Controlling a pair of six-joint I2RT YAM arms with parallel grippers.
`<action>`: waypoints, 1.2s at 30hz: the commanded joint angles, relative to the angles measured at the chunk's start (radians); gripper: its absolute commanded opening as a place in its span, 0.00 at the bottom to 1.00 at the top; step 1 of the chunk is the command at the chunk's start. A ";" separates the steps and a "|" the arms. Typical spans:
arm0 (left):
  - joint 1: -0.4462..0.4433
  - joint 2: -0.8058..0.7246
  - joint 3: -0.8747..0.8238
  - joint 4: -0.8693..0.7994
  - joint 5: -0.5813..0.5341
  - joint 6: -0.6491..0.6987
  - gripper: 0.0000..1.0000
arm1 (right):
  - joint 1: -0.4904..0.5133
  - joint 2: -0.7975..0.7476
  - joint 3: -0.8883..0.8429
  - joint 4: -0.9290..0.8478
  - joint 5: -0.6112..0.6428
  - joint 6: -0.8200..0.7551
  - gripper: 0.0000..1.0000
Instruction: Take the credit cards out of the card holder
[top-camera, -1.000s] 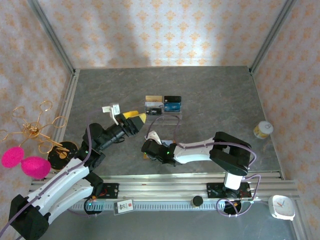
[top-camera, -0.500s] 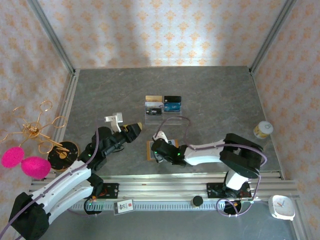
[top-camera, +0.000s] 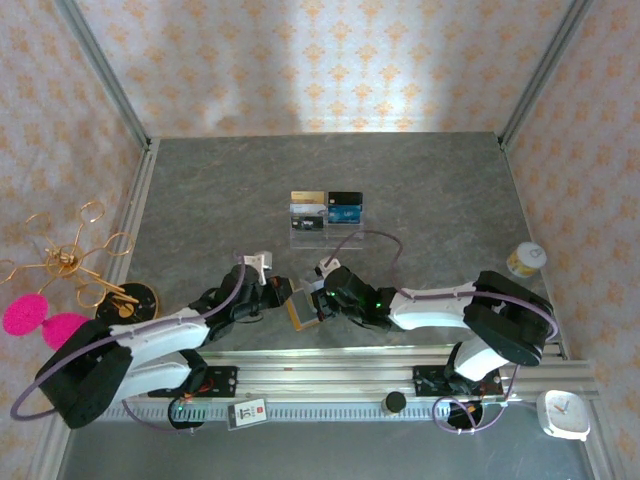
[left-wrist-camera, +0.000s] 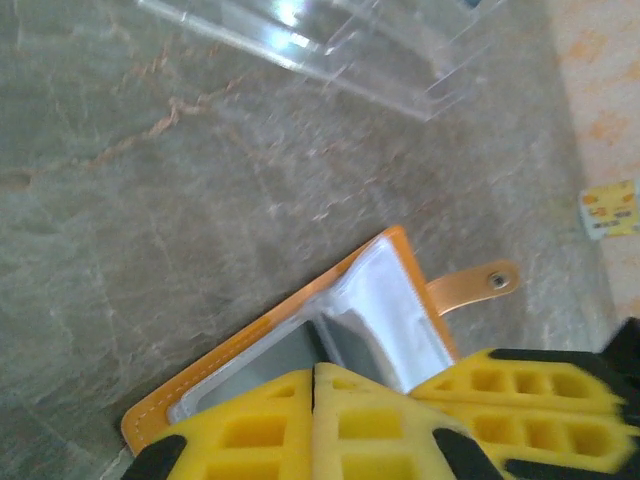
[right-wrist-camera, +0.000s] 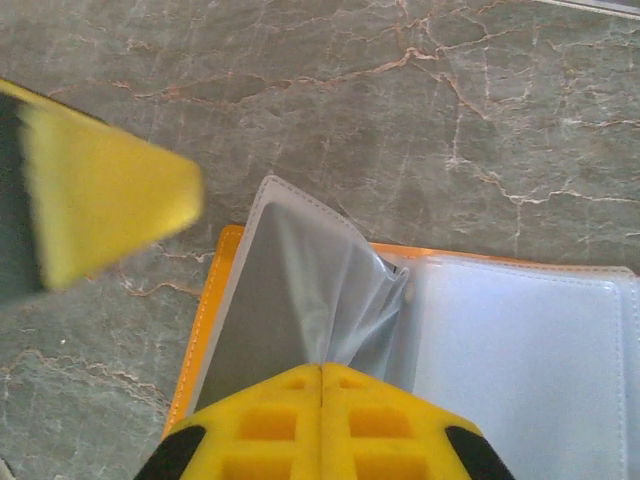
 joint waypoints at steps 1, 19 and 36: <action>-0.025 0.048 0.050 0.013 -0.036 0.002 0.00 | -0.005 -0.030 -0.018 0.033 0.008 0.023 0.00; -0.148 0.336 0.301 -0.022 0.016 0.012 0.16 | -0.068 -0.425 -0.175 -0.176 0.198 0.138 0.38; -0.093 0.251 0.186 -0.079 0.047 -0.025 0.40 | -0.178 -0.050 -0.116 -0.103 0.046 0.096 0.27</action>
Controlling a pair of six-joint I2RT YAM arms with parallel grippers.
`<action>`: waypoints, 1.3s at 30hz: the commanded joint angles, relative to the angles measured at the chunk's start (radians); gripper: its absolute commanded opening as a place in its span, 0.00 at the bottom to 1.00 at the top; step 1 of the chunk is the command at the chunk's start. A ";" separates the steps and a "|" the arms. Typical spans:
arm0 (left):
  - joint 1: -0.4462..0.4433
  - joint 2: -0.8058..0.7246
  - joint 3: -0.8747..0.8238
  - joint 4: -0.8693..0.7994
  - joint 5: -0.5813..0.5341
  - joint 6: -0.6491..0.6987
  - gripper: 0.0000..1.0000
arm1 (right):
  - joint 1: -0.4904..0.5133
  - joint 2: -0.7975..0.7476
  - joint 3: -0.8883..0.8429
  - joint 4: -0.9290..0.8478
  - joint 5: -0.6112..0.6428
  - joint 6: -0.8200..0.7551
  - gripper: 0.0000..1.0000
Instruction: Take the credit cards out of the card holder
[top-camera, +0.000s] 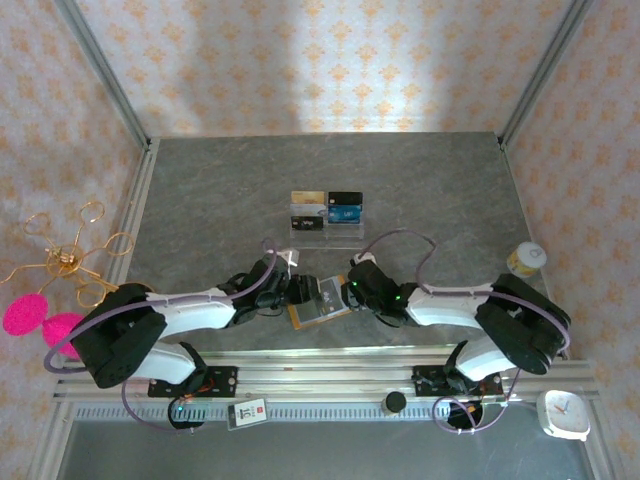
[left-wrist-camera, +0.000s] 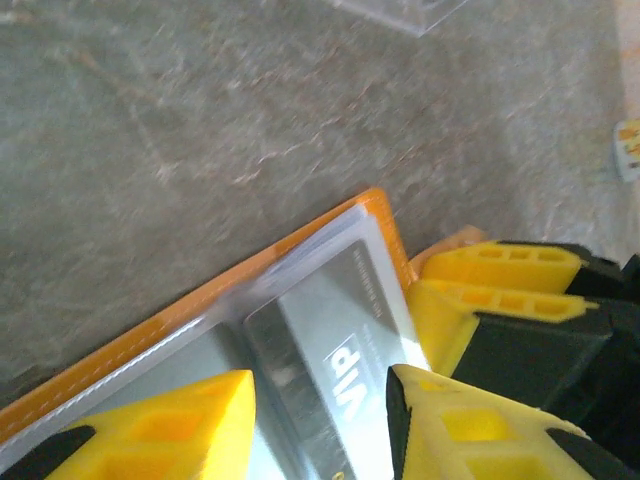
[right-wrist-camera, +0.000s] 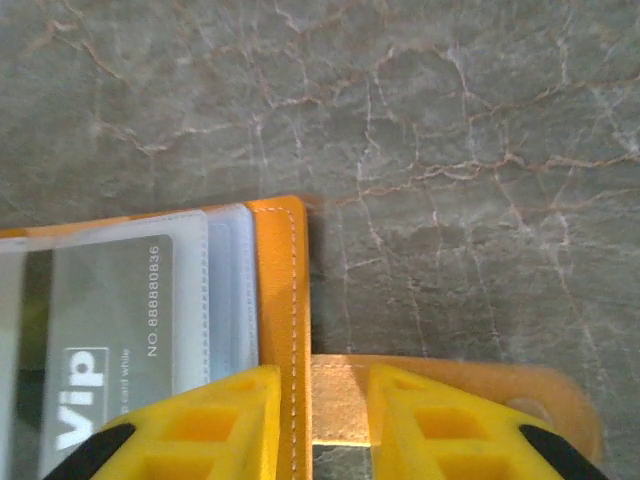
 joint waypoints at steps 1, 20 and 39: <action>-0.009 0.024 -0.001 -0.005 0.008 -0.004 0.40 | -0.002 0.017 -0.014 0.027 -0.018 0.034 0.26; 0.023 0.176 0.117 0.025 -0.033 0.108 0.34 | 0.074 -0.102 -0.107 0.027 -0.017 0.195 0.18; -0.034 0.047 0.110 -0.113 0.032 0.144 0.38 | 0.076 -0.111 -0.017 -0.005 -0.064 0.057 0.20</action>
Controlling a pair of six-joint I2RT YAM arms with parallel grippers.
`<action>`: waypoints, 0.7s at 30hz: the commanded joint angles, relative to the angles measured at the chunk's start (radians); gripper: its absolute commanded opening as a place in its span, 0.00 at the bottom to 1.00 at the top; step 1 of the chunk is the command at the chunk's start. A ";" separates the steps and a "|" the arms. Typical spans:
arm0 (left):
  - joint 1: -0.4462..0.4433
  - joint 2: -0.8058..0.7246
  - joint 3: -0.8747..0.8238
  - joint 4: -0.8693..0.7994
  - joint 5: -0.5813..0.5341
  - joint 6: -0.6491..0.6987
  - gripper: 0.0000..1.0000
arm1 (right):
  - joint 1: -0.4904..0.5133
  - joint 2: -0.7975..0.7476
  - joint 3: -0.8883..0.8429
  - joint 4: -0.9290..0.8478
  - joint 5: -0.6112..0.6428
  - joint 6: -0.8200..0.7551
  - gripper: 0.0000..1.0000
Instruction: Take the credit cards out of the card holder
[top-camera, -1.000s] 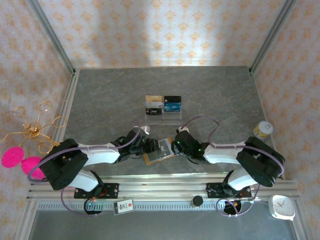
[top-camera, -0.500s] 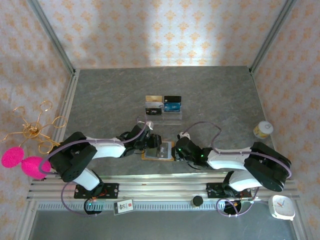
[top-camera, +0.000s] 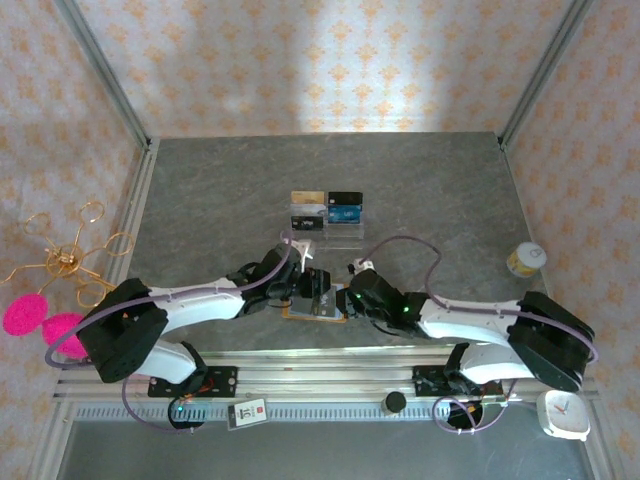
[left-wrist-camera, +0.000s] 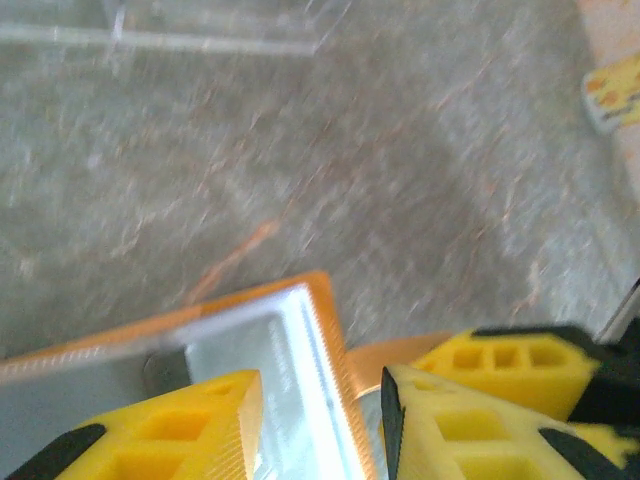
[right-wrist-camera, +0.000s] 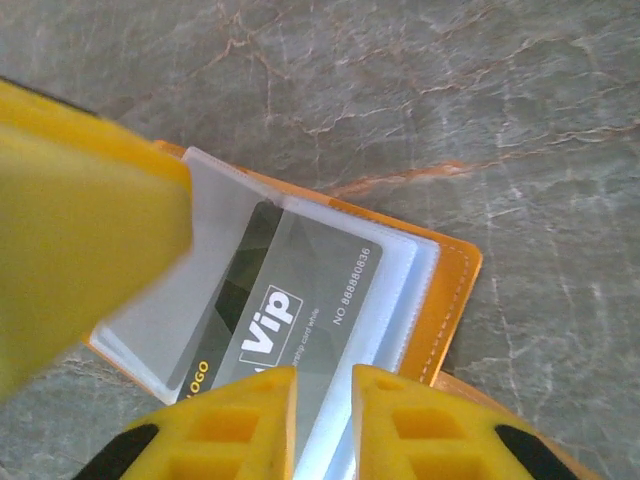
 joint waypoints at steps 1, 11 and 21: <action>0.002 0.009 -0.026 -0.022 0.028 -0.007 0.39 | -0.038 0.060 0.004 0.040 -0.053 -0.049 0.19; 0.018 0.059 -0.008 -0.049 0.053 0.029 0.40 | -0.073 0.153 -0.019 0.086 -0.078 -0.054 0.15; 0.053 0.028 -0.060 -0.046 0.040 0.002 0.36 | -0.075 0.175 -0.028 0.081 -0.057 -0.043 0.13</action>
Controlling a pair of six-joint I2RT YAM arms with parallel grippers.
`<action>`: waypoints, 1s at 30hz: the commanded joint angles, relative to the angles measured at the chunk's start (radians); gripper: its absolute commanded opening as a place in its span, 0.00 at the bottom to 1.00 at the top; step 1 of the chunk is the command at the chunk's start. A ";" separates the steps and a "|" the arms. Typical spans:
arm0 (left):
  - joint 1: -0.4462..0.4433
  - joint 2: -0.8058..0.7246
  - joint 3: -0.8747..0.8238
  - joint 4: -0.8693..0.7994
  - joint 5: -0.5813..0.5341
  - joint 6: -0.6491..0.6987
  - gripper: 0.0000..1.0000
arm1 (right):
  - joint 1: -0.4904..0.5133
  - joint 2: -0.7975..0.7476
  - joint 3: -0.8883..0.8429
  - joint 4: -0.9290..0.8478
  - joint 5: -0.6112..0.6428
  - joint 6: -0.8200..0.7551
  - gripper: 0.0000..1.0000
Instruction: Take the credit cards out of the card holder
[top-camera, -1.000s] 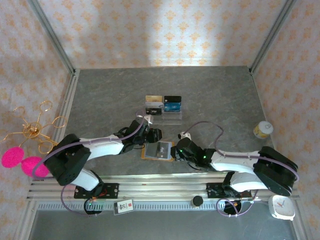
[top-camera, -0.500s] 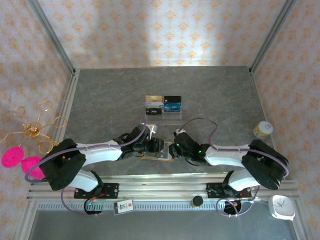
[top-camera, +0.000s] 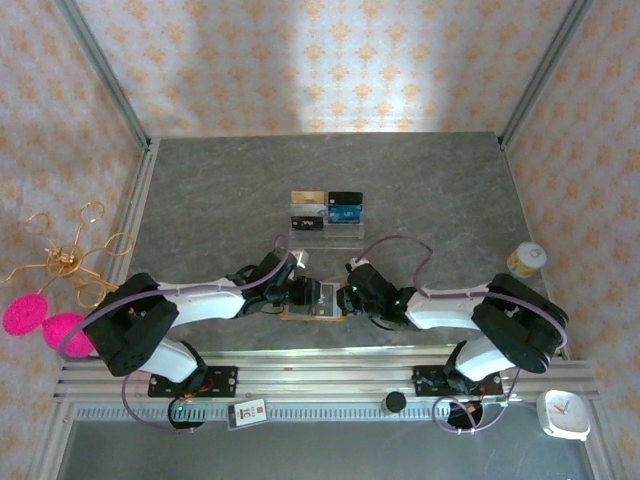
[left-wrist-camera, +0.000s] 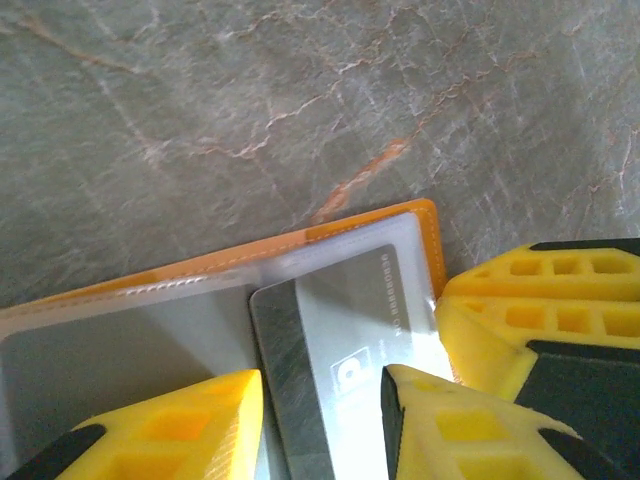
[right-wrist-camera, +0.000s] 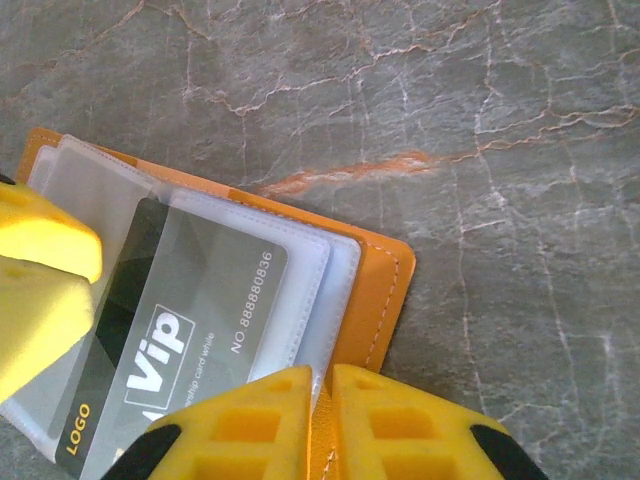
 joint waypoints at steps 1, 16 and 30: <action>0.008 0.005 -0.014 0.001 0.003 -0.006 0.33 | -0.004 0.022 -0.019 -0.036 0.019 0.001 0.13; 0.041 -0.147 -0.036 -0.158 -0.124 -0.032 0.41 | -0.004 0.035 -0.012 -0.046 0.046 0.011 0.12; -0.058 -0.012 0.061 -0.047 -0.129 -0.073 0.33 | -0.004 0.022 -0.011 -0.046 0.056 0.004 0.12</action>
